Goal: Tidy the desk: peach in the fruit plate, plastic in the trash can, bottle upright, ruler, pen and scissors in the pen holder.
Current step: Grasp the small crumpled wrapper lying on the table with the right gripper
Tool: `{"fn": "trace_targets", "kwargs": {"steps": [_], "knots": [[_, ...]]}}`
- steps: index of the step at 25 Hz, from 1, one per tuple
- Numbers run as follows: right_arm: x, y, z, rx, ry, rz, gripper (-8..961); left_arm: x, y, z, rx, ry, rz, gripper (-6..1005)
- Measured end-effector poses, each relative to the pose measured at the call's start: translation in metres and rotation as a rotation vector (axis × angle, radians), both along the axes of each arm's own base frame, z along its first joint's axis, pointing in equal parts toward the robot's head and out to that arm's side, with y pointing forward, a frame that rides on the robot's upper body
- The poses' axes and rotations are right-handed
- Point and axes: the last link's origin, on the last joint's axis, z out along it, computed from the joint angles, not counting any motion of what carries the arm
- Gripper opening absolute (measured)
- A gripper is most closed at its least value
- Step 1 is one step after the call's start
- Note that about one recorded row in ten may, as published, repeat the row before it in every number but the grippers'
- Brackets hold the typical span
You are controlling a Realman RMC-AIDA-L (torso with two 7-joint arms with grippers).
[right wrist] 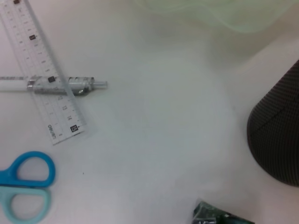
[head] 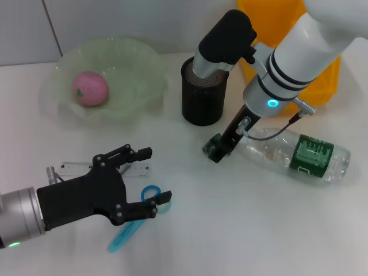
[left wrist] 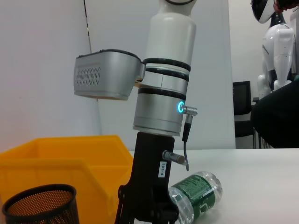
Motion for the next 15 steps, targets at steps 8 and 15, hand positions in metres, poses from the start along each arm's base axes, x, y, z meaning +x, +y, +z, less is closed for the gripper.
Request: {"fn": "trace_targets", "kwargs": {"steps": [8, 15], "knots": [[0.0015, 0.0007, -0.0003, 0.001, -0.001, 0.004, 577, 0.0017, 0.0017, -0.0009, -0.004, 0.001, -0.005, 850], [0.0028, 0.0019, -0.0005, 0.009, 0.002, 0.010, 523, 0.0038, 0.0015, -0.0030, -0.014, 0.005, -0.017, 849]]}}
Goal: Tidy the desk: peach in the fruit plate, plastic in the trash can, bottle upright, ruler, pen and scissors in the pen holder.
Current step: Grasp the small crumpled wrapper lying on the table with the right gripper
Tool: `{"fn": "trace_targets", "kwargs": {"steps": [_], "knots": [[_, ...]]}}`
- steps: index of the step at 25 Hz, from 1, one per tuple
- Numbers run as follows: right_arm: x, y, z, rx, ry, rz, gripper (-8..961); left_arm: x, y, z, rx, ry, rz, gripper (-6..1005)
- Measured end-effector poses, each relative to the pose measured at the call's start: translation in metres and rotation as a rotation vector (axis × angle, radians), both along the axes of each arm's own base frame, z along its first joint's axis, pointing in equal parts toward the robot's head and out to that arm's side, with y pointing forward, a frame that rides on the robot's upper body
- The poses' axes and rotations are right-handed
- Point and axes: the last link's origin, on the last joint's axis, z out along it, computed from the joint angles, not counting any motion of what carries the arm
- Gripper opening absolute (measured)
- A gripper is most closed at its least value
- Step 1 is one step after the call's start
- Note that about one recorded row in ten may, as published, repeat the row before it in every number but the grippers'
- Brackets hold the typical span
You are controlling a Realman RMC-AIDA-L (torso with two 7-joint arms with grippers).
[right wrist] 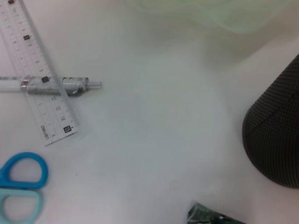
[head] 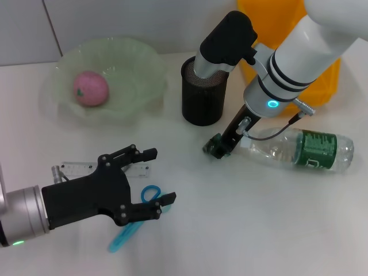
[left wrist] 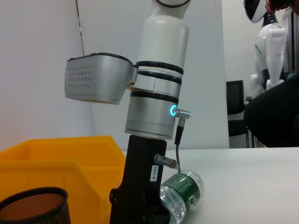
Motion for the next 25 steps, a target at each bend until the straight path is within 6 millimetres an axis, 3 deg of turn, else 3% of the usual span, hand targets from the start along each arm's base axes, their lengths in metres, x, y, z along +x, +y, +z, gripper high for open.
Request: {"fn": "trace_targets", "kwargs": {"steps": [19, 25], "knots": [[0.0091, 0.0020, -0.0049, 0.021, 0.002, 0.000, 515, 0.0054, 0.0030, -0.0022, -0.008, 0.003, -0.020, 847], [0.0052, 0.0011, -0.0070, 0.014, 0.038, 0.009, 427, 0.0060, 0.0035, -0.0023, -0.007, 0.004, -0.022, 847]]}}
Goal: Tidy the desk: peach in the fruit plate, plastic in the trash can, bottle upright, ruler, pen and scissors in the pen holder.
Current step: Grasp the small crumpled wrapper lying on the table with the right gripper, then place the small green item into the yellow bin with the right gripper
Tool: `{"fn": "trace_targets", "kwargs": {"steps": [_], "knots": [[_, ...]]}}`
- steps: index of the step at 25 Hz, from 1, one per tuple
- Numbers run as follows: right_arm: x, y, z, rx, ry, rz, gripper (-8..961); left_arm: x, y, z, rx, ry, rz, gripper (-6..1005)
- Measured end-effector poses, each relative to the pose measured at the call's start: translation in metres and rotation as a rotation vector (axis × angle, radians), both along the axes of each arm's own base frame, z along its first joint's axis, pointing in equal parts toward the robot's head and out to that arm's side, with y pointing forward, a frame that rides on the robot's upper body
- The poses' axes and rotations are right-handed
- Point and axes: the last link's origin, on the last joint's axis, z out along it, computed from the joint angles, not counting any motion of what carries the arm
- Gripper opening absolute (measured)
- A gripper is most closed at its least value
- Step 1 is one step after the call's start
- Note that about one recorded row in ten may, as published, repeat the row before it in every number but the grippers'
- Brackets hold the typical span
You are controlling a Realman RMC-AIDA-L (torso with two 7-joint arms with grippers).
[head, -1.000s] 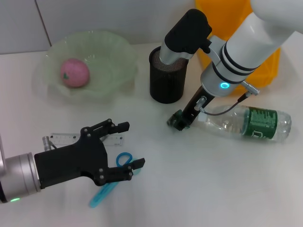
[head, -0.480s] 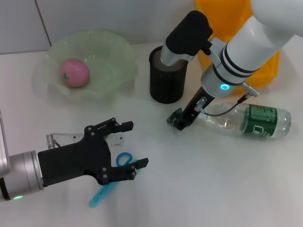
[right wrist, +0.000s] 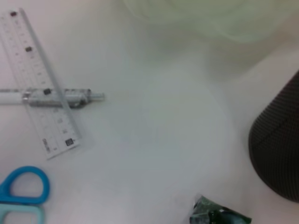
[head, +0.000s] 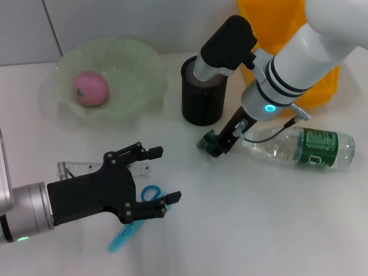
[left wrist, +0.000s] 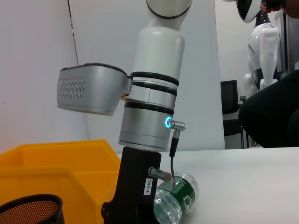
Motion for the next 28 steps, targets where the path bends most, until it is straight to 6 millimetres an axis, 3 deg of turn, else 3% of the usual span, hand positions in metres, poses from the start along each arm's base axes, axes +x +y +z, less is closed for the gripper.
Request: {"fn": "trace_targets", "kwargs": {"steps": [6, 12, 20, 22, 24, 27, 28], "knots": [[-0.004, -0.001, 0.002, -0.010, 0.013, 0.012, 394, 0.000, 0.000, 0.000, 0.000, 0.000, 0.000, 846], [-0.016, -0.007, 0.024, 0.023, 0.075, 0.045, 356, 0.000, 0.000, 0.000, -0.001, -0.001, 0.000, 846], [-0.024, -0.011, 0.067, 0.114, 0.165, 0.048, 291, 0.001, 0.001, 0.000, -0.001, -0.001, -0.001, 845], [-0.019, -0.011, 0.091, 0.182, 0.194, 0.029, 274, 0.001, 0.001, 0.000, -0.001, -0.001, -0.004, 845], [-0.016, -0.010, 0.100, 0.214, 0.198, 0.022, 255, 0.002, 0.001, 0.000, -0.001, -0.001, -0.004, 845], [0.001, -0.005, 0.139, 0.363, 0.201, -0.017, 226, 0.002, 0.002, 0.000, -0.001, 0.000, -0.006, 844], [0.001, -0.005, 0.139, 0.363, 0.201, -0.017, 217, 0.002, 0.002, 0.000, -0.001, -0.001, -0.007, 844]]}}
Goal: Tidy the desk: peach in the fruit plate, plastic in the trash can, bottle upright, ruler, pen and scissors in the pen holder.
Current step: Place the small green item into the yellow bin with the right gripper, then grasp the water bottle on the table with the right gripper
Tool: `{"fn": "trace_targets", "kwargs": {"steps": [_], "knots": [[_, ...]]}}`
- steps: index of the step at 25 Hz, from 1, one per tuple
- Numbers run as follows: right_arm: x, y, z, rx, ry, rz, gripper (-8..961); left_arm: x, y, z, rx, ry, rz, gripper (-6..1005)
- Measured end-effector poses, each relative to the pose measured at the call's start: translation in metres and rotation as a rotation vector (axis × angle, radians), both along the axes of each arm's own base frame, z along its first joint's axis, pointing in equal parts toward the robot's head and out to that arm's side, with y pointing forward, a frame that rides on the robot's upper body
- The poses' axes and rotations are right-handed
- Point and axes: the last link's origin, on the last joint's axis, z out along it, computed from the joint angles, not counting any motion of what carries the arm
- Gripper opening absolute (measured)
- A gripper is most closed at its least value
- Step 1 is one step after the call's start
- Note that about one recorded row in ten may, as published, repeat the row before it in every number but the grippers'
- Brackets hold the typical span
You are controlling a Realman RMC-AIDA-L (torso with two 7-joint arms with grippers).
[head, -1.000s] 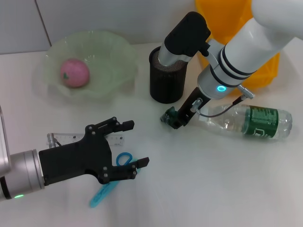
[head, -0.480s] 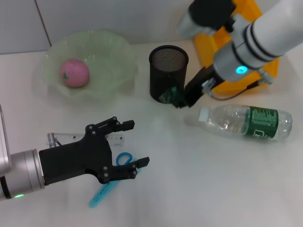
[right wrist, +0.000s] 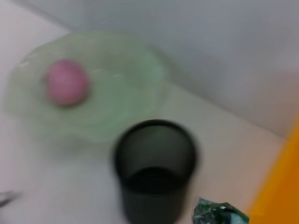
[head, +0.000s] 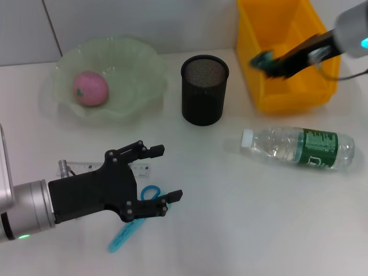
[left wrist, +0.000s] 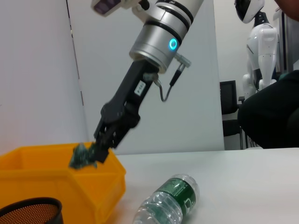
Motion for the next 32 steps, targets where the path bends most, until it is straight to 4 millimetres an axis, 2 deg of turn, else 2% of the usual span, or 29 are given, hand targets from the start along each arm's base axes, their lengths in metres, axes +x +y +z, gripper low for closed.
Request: {"fn": "trace_targets", "kwargs": {"steps": [4, 6, 11, 16, 23, 28, 29, 31, 32], "knots": [[0.020, 0.007, 0.034, 0.138, -0.004, -0.047, 209, 0.001, 0.000, 0.000, -0.001, -0.001, -0.003, 844], [0.027, 0.014, 0.039, 0.179, -0.027, -0.058, 210, 0.001, 0.000, 0.000, -0.001, -0.001, -0.003, 844], [0.033, 0.028, 0.030, 0.192, -0.079, -0.066, 214, 0.000, 0.000, 0.000, 0.001, 0.001, -0.002, 843], [0.030, 0.040, 0.004, 0.163, -0.145, -0.029, 217, 0.000, 0.000, 0.000, 0.000, 0.000, -0.002, 843], [0.020, 0.039, -0.002, 0.136, -0.160, 0.003, 399, -0.001, 0.000, 0.000, -0.004, 0.002, 0.004, 842], [0.014, 0.033, 0.002, 0.088, -0.172, 0.002, 629, -0.001, -0.001, 0.000, -0.002, 0.002, 0.005, 841], [0.007, 0.024, 0.006, -0.001, -0.190, 0.008, 693, -0.002, 0.000, 0.001, 0.000, 0.000, 0.009, 841], [0.004, 0.019, 0.009, -0.045, -0.195, 0.015, 822, -0.002, 0.000, 0.001, 0.001, 0.000, 0.011, 841], [-0.001, 0.012, 0.012, -0.109, -0.197, 0.030, 822, -0.002, 0.000, 0.001, 0.003, 0.000, 0.013, 841]]}}
